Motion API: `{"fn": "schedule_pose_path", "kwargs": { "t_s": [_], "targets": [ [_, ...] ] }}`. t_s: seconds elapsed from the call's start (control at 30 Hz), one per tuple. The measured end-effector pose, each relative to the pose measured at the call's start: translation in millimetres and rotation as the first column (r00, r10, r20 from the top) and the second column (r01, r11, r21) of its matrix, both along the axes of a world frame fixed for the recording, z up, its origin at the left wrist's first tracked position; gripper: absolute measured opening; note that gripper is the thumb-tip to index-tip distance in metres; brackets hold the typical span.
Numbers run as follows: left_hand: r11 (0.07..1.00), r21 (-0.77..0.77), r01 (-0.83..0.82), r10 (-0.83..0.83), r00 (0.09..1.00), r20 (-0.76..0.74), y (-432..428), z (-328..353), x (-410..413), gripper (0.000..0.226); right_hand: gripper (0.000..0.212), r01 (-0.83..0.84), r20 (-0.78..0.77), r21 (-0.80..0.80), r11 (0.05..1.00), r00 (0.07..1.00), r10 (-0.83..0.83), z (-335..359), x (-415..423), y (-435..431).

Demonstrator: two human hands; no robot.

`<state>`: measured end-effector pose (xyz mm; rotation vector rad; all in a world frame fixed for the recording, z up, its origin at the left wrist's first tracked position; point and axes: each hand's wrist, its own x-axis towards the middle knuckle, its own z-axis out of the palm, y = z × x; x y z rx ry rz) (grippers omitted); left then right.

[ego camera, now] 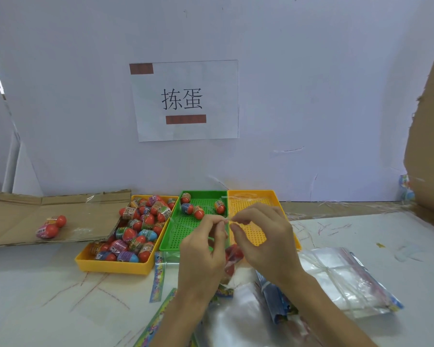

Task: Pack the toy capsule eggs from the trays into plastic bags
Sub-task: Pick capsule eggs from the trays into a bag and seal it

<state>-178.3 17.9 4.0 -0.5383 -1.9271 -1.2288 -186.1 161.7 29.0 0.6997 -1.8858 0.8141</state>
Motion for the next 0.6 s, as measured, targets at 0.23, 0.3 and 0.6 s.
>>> {"fn": "schedule_pose_path", "kwargs": {
  "t_s": [0.23,0.3,0.6],
  "targets": [
    [0.999,-0.044,0.018,-0.018,1.000,-0.009,3.0,0.2,1.7,0.020,0.010,0.047,0.005,0.027,0.999,0.999,-0.047,-2.1,-2.1,1.8],
    [0.999,-0.047,0.028,-0.028,1.000,0.004,2.7,-1.1,0.7,0.018,0.012,0.059,-0.019,0.033,0.998,0.998,-0.059,-3.3,-1.7,0.4],
    [0.996,-0.067,0.051,-0.047,0.997,0.060,2.6,-4.0,0.0,0.017,0.008,0.076,0.016,0.045,0.996,0.997,-0.077,-3.0,0.7,-1.2]
  ]
}}
